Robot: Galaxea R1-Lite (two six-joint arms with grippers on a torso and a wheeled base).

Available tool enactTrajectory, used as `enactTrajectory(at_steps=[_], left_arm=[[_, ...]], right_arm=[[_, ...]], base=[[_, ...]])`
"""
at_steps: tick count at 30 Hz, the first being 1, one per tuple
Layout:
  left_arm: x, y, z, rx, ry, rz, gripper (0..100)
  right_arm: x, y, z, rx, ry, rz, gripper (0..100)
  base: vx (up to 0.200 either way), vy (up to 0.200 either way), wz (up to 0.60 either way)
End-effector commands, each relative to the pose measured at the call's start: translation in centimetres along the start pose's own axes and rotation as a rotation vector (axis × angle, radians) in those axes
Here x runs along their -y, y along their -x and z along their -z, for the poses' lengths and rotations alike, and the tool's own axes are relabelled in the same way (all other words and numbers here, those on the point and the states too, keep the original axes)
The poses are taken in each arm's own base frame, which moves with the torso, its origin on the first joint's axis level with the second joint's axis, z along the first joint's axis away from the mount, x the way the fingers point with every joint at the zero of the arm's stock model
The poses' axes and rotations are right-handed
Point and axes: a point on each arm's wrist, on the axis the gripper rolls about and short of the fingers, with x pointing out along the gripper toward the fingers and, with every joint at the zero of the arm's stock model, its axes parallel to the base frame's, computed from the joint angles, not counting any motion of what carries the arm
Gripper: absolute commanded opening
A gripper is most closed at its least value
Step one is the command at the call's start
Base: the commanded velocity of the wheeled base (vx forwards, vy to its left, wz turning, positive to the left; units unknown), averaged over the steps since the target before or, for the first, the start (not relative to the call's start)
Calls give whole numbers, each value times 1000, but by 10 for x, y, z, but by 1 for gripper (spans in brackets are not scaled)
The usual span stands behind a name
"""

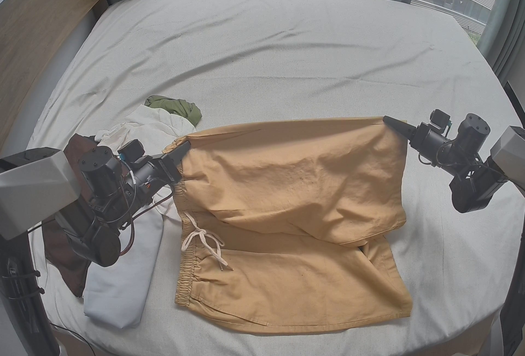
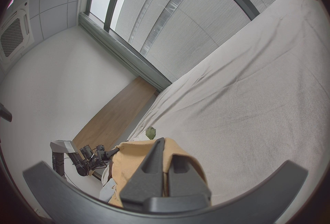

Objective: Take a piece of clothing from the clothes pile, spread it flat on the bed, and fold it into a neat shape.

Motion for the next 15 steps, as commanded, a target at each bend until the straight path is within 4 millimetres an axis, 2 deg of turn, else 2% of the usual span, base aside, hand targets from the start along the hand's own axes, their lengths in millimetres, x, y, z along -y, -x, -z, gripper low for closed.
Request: enactTrajectory(at_steps=[1, 15], left_arm=[[-2, -2, 2, 0, 4, -1, 0], [-3, -2, 4, -4, 5, -3, 0]], right_arm=[[4, -6, -2, 2, 5, -7, 0], [12, -15, -1, -2, 2, -9, 0]], base=[[0, 0, 0], [0, 0, 0]])
